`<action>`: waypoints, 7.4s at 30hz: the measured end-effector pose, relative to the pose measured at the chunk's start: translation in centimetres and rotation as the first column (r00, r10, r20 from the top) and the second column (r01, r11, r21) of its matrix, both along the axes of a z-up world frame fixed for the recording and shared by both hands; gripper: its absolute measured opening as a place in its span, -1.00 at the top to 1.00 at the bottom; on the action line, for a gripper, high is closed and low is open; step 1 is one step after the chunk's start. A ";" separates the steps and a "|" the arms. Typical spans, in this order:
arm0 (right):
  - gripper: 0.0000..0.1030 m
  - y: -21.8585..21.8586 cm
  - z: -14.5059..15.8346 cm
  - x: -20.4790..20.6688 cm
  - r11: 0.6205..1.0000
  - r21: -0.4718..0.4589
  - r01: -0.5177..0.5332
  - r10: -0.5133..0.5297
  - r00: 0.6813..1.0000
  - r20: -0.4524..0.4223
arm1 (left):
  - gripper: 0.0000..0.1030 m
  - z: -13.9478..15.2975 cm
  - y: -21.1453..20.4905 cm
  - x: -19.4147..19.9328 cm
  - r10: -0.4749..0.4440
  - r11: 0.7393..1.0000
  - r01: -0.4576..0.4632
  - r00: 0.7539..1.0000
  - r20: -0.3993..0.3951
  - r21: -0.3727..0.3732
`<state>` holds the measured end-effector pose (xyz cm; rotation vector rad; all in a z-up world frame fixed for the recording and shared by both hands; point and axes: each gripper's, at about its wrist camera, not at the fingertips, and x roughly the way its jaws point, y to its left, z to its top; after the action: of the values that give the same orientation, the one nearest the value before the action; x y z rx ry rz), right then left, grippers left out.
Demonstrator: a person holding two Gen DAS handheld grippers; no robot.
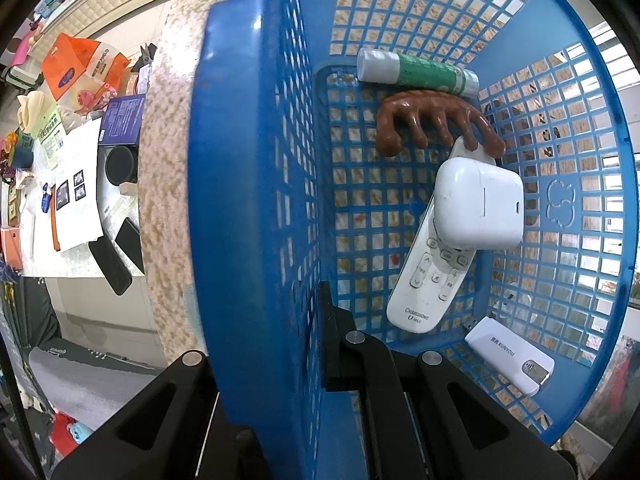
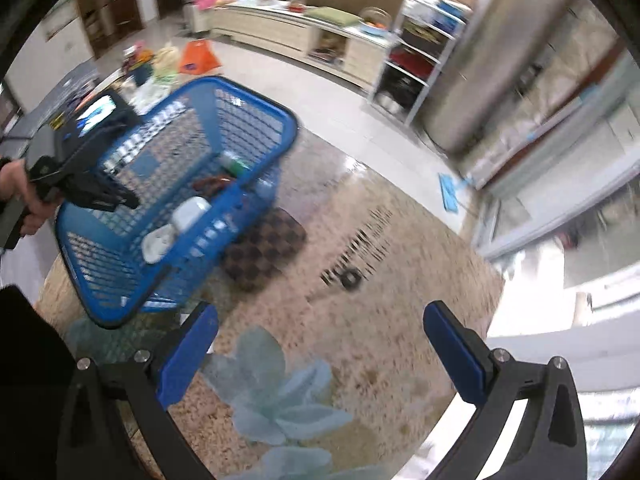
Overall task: Organize rigid objects
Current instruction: 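Move the right gripper to the black-headed key and grasp it, then carry the key into the basket and open the right gripper, then move the right gripper to the brown checkered case and grasp it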
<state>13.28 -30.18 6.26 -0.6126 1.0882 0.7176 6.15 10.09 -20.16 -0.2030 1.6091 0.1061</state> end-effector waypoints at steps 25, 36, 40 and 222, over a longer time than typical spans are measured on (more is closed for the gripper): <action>-0.99 1.0 -13.7 8.8 0.933 -0.122 0.339 -0.358 0.910 -0.208 | 0.92 -0.1 0.8 -0.3 0.017 0.999 -0.017 1.000 0.007 -0.034; -0.56 1.3 -17.3 11.5 0.899 -0.183 0.399 -0.433 0.872 -0.228 | 0.92 -0.1 0.3 0.0 0.010 1.000 -0.010 1.000 0.003 -0.016; -0.24 1.1 -17.5 12.4 0.893 -0.161 0.420 -0.449 0.856 -0.257 | 0.92 -0.1 0.3 0.1 0.009 1.000 -0.009 1.000 0.004 -0.022; -0.95 7.3 -16.9 8.9 0.924 -0.012 0.382 -0.352 0.840 -0.414 | 0.90 -0.1 3.0 -0.2 0.087 0.996 -0.087 0.996 -0.036 -0.014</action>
<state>22.21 -22.90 -10.62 -0.1752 1.5135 0.5531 5.91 13.05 -20.25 -0.2846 1.6366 0.1652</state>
